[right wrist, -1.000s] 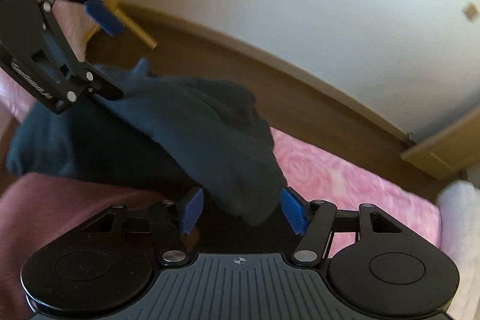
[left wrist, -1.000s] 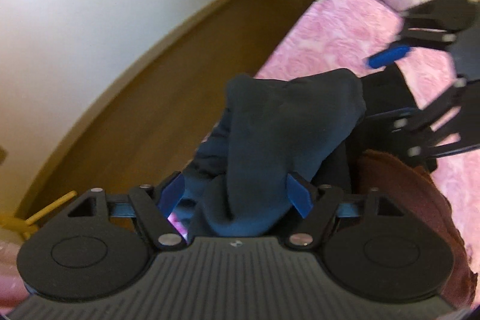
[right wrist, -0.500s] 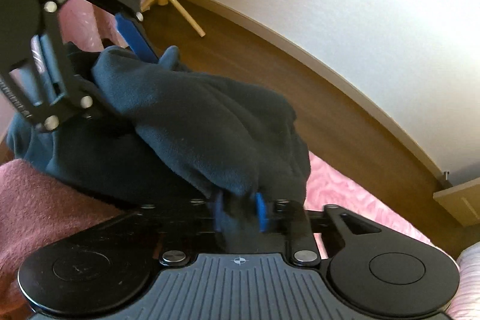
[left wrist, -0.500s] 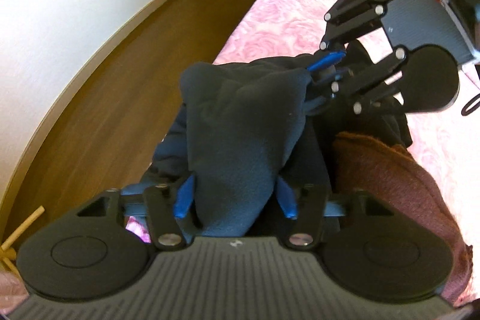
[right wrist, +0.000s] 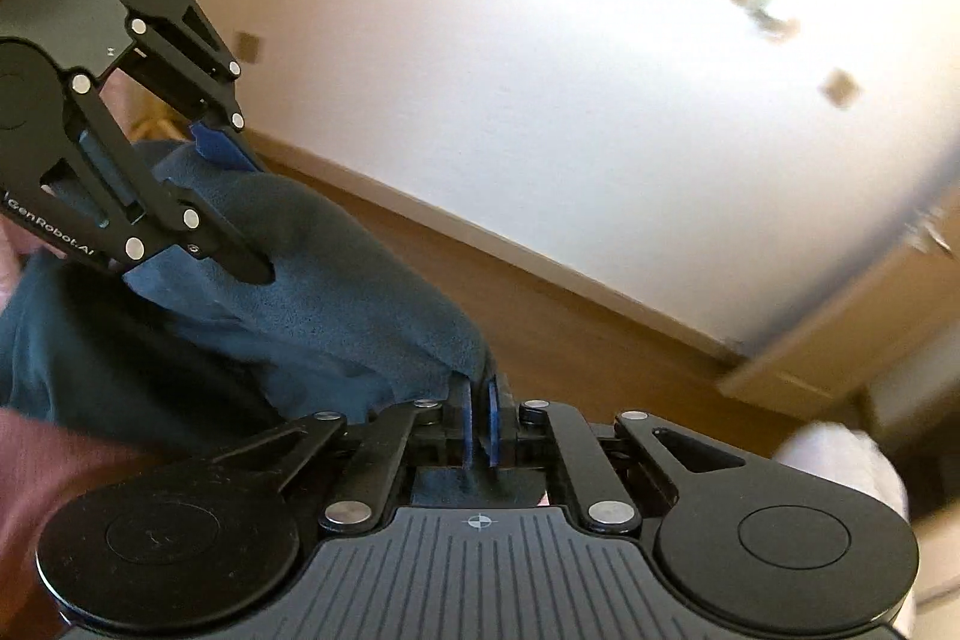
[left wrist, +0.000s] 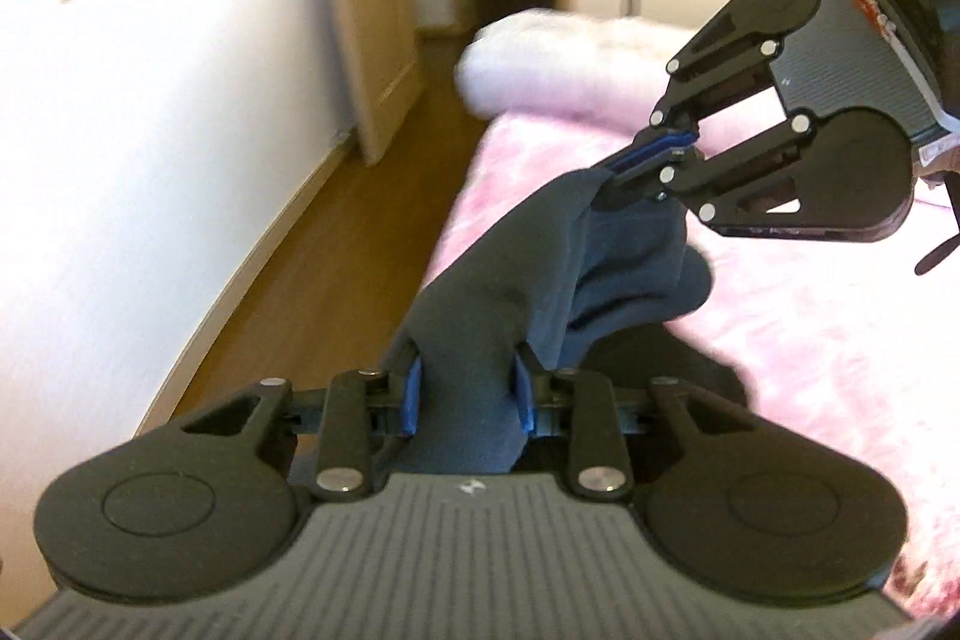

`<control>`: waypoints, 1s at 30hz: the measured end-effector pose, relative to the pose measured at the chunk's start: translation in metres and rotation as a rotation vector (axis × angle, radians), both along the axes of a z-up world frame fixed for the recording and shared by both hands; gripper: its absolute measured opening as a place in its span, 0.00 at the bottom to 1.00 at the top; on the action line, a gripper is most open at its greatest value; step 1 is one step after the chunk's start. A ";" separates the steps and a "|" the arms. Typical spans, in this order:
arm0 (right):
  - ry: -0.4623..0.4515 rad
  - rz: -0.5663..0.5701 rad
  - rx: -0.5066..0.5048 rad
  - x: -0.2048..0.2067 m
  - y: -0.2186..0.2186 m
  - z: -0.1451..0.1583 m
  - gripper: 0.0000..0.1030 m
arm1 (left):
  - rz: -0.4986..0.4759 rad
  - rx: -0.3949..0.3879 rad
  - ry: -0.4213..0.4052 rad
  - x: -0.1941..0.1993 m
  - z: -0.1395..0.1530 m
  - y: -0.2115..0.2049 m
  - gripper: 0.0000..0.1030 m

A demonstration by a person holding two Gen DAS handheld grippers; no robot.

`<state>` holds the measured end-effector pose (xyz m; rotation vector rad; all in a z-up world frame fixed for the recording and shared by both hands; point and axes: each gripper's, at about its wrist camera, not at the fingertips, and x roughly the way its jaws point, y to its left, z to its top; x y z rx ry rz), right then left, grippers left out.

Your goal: Fold clothes

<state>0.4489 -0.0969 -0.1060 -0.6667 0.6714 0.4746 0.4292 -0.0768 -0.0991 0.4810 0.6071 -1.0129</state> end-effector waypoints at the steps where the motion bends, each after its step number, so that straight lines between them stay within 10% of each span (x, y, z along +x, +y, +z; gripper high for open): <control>1: 0.000 -0.033 -0.006 -0.011 -0.014 0.005 0.03 | -0.036 -0.005 -0.002 -0.019 0.001 -0.012 0.23; 17: 0.120 -0.563 -0.071 -0.325 -0.141 -0.006 0.02 | -0.560 0.072 0.130 -0.353 -0.058 -0.168 0.18; 30: 0.318 -0.765 0.016 -0.523 -0.220 -0.063 0.03 | -0.557 0.229 0.183 -0.480 -0.103 -0.193 0.36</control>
